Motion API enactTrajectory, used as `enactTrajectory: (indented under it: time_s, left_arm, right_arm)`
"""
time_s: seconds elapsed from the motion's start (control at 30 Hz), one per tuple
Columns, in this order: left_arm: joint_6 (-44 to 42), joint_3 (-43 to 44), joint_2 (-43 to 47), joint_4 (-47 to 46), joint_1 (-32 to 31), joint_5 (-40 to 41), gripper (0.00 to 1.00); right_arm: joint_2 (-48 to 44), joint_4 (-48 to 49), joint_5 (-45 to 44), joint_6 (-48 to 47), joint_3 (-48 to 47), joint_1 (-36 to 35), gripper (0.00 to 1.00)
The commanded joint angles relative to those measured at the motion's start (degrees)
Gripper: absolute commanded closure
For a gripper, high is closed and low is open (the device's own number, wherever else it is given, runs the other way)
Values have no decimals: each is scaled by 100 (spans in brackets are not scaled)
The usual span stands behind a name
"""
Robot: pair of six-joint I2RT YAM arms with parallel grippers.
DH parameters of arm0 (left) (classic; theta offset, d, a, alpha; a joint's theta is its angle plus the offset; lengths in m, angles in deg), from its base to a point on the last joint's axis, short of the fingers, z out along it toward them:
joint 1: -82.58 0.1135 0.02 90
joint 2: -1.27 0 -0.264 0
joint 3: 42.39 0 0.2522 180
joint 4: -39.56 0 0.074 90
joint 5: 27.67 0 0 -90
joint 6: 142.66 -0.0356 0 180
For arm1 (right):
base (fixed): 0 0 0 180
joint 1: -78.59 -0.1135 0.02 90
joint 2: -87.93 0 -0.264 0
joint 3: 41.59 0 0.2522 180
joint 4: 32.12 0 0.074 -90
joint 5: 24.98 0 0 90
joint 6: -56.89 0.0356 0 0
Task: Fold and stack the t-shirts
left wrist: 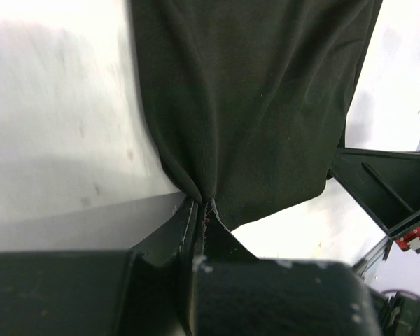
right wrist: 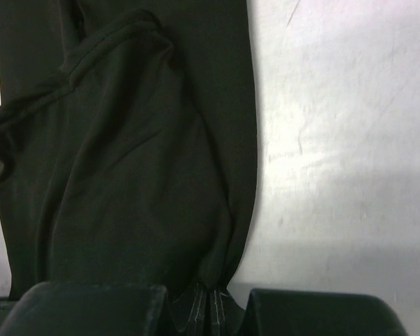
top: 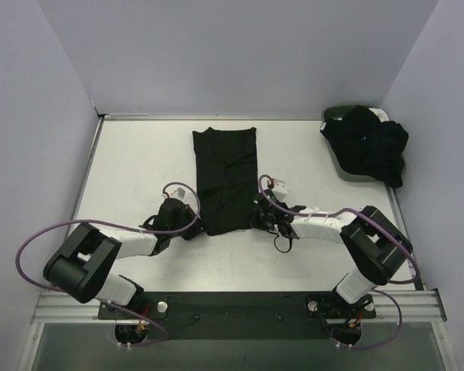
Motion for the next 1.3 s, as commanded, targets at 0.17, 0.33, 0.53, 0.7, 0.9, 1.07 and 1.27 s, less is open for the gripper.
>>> enactTrajectory:
  time_s: [0.17,0.33,0.53,0.7,0.9,1.07,1.27]
  left_arm:
    - [360,-554,1346,2380,-787,652,100]
    - [440,-598,2813,3531,-911,873,100]
    - [536,-458,4194,4693,-1069,1057,100]
    - [466,-2,4442,5072,-1122,1119,100]
    - [203,649,4048,4994,-1122,1330,100]
    - [-17,1291,3449,4730,-1113,1453,100]
    - [-184,1932,2720,4387,-999,1506,100]
  right_arm:
    - [-1330,-964,-767,269,1047,-838,100]
    - [-2052,-1447,-1189,549,1390,-1286,100]
    - [-2808,-2247,-2023,779,1303,-2121,100]
    - [-3037,-2668,-2542,577,715,-2490,100]
    - [-3002,-2766,-2947,77,74,-2482,100]
    - [-2765,-2705,-3044,-232,-296,-2263,100]
    - [-2712,-2424,-2843,-565,-490,-1693,100]
